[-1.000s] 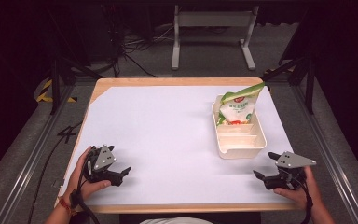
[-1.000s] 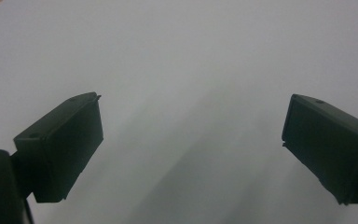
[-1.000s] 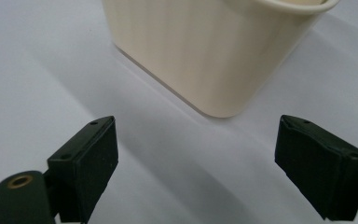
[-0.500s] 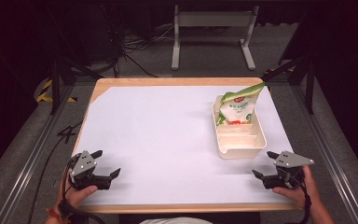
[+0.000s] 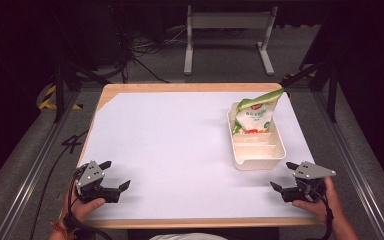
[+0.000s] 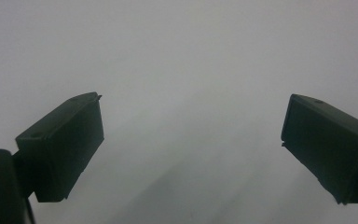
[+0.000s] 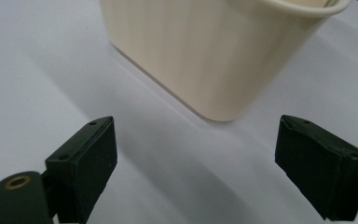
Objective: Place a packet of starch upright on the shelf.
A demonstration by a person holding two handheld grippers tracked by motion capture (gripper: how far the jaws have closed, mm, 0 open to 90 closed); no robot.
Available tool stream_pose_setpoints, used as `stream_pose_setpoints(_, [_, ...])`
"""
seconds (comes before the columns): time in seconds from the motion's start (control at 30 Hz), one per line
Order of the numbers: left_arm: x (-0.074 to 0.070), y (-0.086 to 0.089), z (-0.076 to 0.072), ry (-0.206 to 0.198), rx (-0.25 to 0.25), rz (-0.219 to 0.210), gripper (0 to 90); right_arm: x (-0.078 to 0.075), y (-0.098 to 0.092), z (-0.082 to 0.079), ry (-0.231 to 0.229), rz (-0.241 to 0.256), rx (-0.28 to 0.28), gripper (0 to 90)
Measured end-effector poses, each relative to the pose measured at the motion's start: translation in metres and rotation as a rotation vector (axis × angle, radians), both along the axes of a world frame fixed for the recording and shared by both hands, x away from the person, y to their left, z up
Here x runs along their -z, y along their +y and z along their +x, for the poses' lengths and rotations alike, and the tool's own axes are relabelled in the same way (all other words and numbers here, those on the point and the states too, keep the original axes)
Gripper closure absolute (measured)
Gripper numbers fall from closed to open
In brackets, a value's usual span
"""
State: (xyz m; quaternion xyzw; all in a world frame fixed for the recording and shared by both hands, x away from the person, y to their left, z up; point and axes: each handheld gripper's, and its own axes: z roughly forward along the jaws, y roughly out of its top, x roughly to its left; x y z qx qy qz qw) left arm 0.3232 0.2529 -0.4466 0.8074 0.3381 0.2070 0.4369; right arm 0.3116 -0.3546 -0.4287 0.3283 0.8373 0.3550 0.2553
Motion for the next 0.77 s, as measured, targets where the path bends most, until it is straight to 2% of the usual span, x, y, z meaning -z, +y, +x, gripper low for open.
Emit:
stream_pose_setpoints(0.23, [-0.0001,-0.0006,0.0005,0.002,-0.005,-0.004,6.6,0.0008,-0.0009,-0.0005,0.005,0.000,0.003,12.5])
stream_pose_setpoints(0.53, [0.0004,-0.0001,0.0010,0.009,0.012,-0.003,6.5,0.0015,-0.0002,0.0007,0.000,-0.006,0.000,12.5])
stream_pose_setpoints(0.77, [0.0004,-0.0032,0.0041,0.015,0.016,0.005,6.5,0.0016,-0.0028,0.0005,0.001,0.008,0.006,12.5])
